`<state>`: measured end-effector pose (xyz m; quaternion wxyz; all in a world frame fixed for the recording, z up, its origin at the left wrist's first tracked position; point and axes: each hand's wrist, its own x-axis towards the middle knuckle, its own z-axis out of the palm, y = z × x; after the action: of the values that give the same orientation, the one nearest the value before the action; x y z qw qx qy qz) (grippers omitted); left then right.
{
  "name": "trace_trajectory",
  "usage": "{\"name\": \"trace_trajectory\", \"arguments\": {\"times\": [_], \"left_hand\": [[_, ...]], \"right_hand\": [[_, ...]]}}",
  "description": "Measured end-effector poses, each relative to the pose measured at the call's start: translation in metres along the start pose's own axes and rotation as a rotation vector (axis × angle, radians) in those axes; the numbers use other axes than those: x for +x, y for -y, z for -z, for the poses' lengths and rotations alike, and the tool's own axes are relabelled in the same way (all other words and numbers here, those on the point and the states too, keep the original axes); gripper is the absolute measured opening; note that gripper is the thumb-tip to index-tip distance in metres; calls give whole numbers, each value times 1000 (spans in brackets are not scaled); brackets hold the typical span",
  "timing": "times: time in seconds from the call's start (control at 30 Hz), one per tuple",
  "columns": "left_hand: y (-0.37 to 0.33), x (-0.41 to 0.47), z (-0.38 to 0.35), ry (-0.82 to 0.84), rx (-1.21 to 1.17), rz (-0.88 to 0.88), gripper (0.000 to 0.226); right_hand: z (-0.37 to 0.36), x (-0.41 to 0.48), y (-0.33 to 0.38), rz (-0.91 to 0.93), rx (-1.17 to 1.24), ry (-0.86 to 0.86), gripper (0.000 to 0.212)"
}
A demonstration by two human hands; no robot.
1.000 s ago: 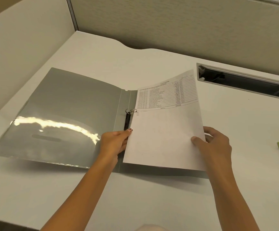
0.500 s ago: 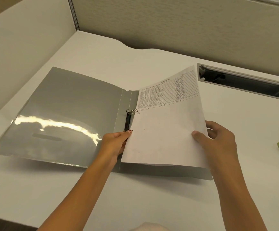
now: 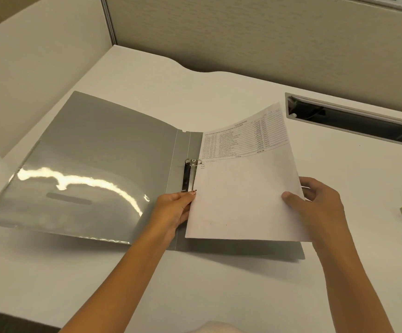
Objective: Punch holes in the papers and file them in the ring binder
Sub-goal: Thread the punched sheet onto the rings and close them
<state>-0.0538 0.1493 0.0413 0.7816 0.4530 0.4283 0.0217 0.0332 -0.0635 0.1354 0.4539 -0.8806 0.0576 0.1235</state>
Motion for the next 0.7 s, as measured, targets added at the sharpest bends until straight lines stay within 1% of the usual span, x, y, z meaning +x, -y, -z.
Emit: {"name": "trace_trajectory", "arguments": {"times": [0.27, 0.4, 0.47, 0.6, 0.7], "left_hand": [[3, -1, -5, -16, 19, -9, 12], [3, -3, -8, -14, 60, -16, 5], [5, -4, -8, -44, 99, -45, 5], [8, -5, -6, -138, 260, -134, 8], [5, -4, -5, -136, 299, -152, 13]], "right_hand": [[-3, 6, -11, -29, -58, 6, 36], [-7, 8, -13, -18, -70, 17, 38], [-8, 10, -14, -12, -80, 17, 38], [-7, 15, -18, -13, -87, 3, 37], [-7, 18, -23, -30, -80, 1, 37]]}}
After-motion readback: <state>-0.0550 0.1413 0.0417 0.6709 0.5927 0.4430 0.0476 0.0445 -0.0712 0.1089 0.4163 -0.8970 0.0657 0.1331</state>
